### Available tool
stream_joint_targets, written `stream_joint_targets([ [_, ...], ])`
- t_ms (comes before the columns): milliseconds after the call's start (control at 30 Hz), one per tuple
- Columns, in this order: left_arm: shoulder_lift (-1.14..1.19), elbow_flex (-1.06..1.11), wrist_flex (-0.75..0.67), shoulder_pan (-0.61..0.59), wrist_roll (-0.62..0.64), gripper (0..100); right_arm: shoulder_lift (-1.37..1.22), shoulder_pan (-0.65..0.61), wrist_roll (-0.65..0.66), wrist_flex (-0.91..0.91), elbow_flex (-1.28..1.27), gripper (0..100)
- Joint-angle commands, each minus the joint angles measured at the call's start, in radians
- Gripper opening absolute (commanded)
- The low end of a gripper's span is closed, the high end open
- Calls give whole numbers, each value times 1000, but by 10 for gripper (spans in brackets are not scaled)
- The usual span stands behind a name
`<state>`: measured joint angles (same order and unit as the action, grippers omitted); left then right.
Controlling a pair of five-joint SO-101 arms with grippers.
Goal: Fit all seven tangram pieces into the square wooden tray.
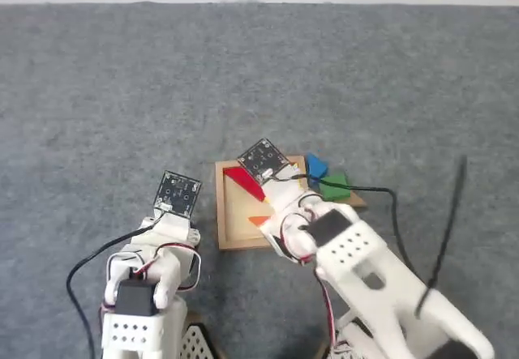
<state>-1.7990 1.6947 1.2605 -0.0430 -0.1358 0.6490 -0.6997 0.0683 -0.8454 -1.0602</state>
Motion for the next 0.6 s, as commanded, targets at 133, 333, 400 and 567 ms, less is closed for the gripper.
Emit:
stream_joint_targets([
  [133, -25, -12, 6, -5, 8, 13, 252, 186, 97, -203, 32, 72],
  [333, -25, -12, 6, -5, 8, 13, 148, 464, 103, -294, 141, 218],
  [400, -25, -12, 6, -5, 8, 13, 74, 484, 95, -292, 186, 232],
  [567, -25, -12, 6, -5, 8, 13, -160, 484, 94, -291, 345, 232],
])
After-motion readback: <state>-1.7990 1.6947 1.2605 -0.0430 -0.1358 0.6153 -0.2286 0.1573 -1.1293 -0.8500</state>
